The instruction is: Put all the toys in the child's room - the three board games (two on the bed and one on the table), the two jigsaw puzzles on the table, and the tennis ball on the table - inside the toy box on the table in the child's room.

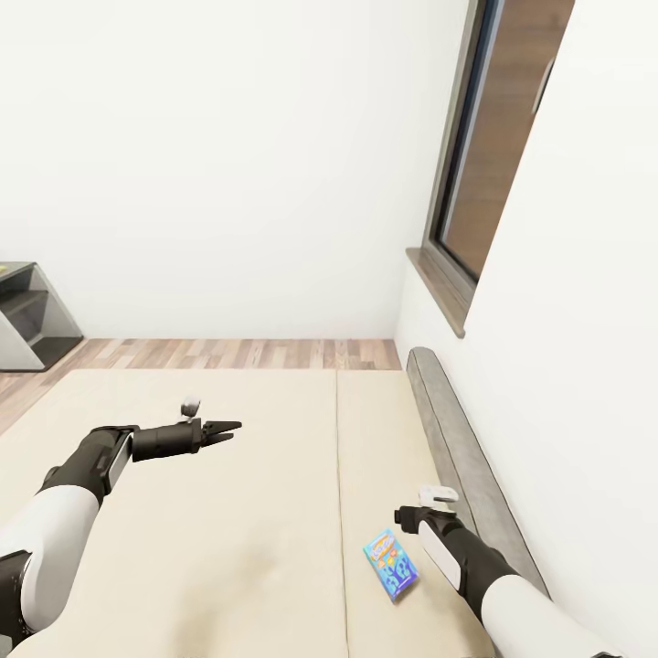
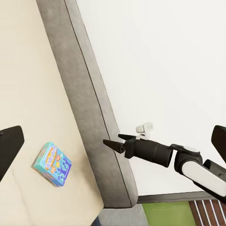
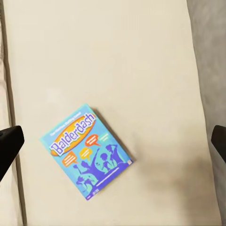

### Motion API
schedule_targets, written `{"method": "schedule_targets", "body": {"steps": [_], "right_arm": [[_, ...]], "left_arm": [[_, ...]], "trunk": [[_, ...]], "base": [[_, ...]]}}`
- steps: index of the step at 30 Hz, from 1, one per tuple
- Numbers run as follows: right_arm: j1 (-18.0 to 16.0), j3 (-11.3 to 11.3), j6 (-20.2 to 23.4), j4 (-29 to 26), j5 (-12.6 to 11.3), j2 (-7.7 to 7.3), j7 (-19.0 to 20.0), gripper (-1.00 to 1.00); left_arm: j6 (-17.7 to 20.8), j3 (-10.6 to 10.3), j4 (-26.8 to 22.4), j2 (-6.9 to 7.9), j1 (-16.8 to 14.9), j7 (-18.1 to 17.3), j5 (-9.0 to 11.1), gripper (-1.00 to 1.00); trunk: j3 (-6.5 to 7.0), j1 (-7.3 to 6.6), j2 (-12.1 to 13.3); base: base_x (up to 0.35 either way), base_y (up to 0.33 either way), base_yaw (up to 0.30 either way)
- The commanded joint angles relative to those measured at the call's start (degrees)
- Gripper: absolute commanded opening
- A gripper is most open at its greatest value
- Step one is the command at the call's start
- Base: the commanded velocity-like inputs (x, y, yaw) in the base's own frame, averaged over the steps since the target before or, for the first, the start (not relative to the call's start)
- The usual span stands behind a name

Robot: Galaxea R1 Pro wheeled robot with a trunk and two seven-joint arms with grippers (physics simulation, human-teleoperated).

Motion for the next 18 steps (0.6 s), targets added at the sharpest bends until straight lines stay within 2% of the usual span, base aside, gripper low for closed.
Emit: {"method": "schedule_targets", "body": {"steps": [1,18], "right_arm": [[-0.05,0.38,0.24,-0.1,-0.41,-0.04,-0.49,1.0],[-0.05,0.38,0.32,-0.05,-0.41,-0.01,-0.49,1.0]], "left_arm": [[0.6,0.37,-0.02,-0.05,-0.07,-0.46,-0.6,1.0],[0.6,0.37,-0.02,-0.05,-0.07,-0.51,-0.6,1.0]], "trunk": [[-0.2,0.03,-0.12],[-1.75,0.03,-0.12]], "base": [[0.0,0.0,0.0],[0.0,0.0,0.0]]}}
